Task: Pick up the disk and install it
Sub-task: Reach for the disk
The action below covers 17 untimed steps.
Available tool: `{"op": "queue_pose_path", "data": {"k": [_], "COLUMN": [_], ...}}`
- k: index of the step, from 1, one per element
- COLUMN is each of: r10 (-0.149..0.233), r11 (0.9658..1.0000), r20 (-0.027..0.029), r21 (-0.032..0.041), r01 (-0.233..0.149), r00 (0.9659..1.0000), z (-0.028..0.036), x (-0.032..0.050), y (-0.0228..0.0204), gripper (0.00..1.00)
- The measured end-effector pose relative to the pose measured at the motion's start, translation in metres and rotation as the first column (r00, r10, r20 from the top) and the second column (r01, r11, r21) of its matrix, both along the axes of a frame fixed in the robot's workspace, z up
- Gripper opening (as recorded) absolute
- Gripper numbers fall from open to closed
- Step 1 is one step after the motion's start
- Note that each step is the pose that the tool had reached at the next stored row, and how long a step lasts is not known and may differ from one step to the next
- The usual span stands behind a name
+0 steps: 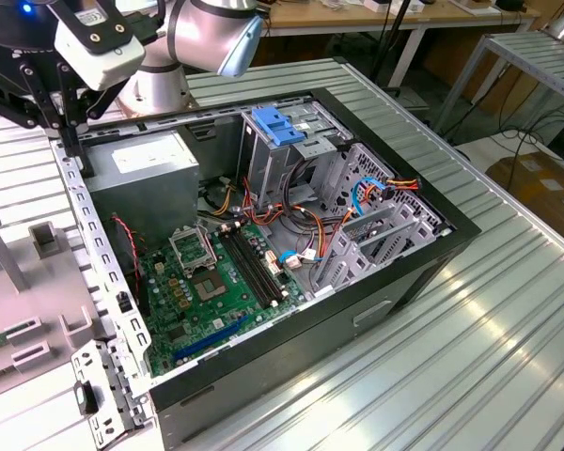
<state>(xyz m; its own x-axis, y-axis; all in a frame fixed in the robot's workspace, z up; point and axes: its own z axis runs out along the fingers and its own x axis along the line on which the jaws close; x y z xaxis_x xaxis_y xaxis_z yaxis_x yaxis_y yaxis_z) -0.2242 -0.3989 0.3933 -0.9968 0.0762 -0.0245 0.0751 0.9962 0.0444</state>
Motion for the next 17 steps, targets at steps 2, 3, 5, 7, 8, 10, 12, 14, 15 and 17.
{"op": "queue_pose_path", "data": {"k": [2,3,5,7,8,10,12,14,15,17], "r10": [0.0,0.0,0.0,0.0,0.0,0.0,0.0,0.0,0.0,0.0], "r11": [1.0,1.0,1.0,1.0,1.0,1.0,1.0,1.0,1.0,1.0], "r20": [0.0,0.0,0.0,-0.0001,-0.0001,0.0,0.0,0.0,0.0,0.0], "r21": [0.0,0.0,0.0,0.0,0.0,0.0,0.0,0.0,0.0,0.0001], "r01": [0.0,0.0,0.0,0.0,0.0,0.0,0.0,0.0,0.0,0.0], "r00": [1.0,1.0,1.0,1.0,1.0,1.0,1.0,1.0,1.0,1.0], "z": [0.0,0.0,0.0,0.0,0.0,0.0,0.0,0.0,0.0,0.0], "x": [-0.0014,-0.002,-0.0029,-0.0037,-0.0043,-0.0053,-0.0071,-0.0081,-0.0084,-0.0093], "y": [0.0,0.0,0.0,0.0,0.0,0.0,0.0,0.0,0.0,0.0], "gripper": [0.11,0.11,0.11,0.11,0.11,0.11,0.11,0.11,0.11,0.11]}}
